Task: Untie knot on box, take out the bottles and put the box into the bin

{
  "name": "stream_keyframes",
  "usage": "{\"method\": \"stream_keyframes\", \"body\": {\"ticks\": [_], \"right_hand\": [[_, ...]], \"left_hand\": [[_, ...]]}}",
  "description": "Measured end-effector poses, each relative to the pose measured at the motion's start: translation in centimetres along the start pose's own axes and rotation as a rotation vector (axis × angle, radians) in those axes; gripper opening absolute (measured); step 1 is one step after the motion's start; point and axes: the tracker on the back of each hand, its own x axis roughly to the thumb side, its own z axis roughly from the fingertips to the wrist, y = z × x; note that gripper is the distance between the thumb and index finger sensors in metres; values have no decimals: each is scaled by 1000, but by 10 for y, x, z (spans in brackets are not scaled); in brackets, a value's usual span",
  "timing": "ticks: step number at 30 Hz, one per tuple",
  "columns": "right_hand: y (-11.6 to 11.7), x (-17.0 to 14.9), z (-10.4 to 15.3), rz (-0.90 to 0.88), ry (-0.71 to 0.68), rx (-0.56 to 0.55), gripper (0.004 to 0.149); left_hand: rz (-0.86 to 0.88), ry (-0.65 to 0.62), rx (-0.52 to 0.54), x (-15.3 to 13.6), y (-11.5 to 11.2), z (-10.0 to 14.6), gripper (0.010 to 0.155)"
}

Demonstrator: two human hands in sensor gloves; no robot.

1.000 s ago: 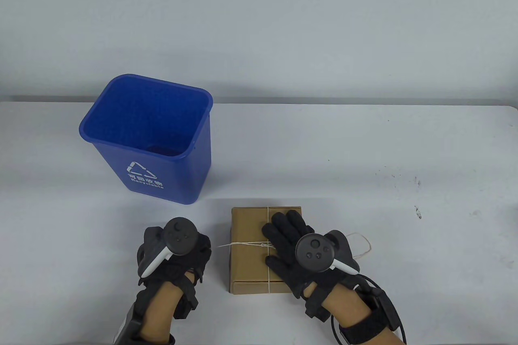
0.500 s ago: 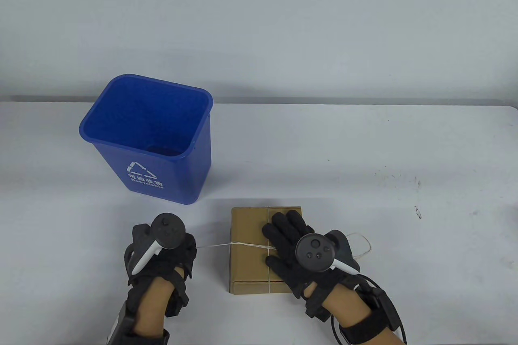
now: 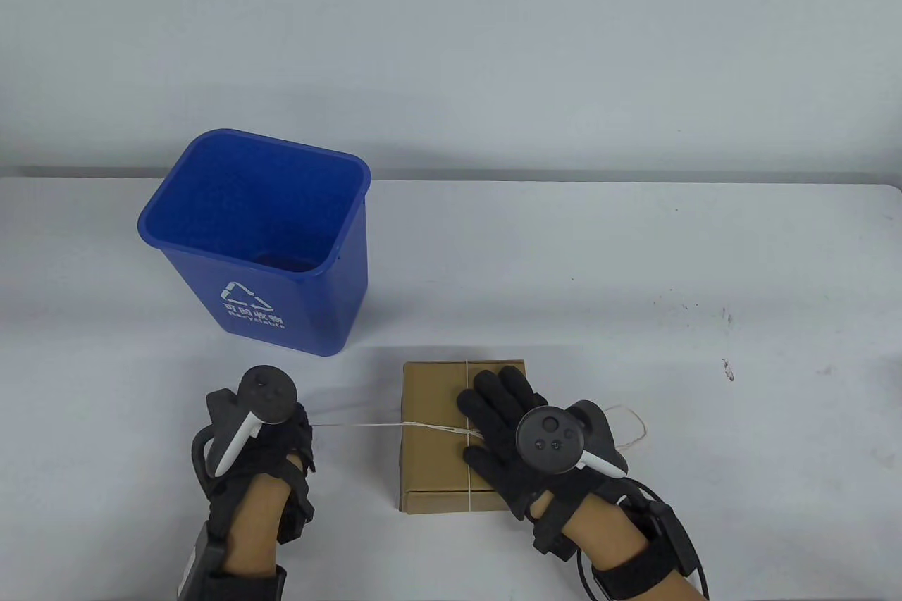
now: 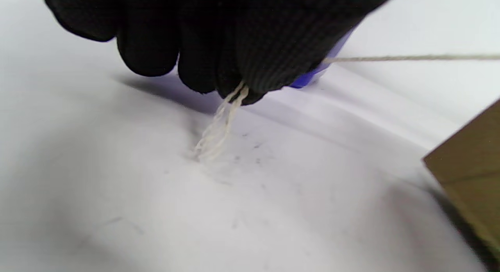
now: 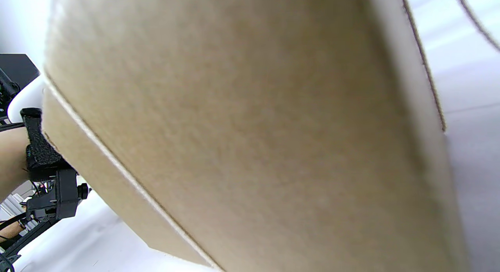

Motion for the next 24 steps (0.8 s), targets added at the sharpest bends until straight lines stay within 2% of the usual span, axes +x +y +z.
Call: {"method": "stream_keyframes", "body": {"ticks": [4,7,9,11,14,16,20,24], "right_hand": [[0,0,0,0,0,0,71],[0,0,0,0,0,0,71],[0,0,0,0,0,0,71],[0,0,0,-1,0,0,71],[0,0,0,-1,-1,0,71],[0,0,0,-2,-1,0,71],[0,0,0,-2,-1,-1,71],[0,0,0,-4,-1,-2,71]], "left_hand": [[42,-15,2,1,3,3,46],[36,-46,59,7,11,12,52],[48,-98,115,12,18,22,55],[128,-196,113,19,20,31,55],[278,-447,47,37,14,41,61],[321,-557,-7,52,6,43,64],[251,-632,-52,71,-9,45,66],[231,-619,54,76,-13,45,61]]}}
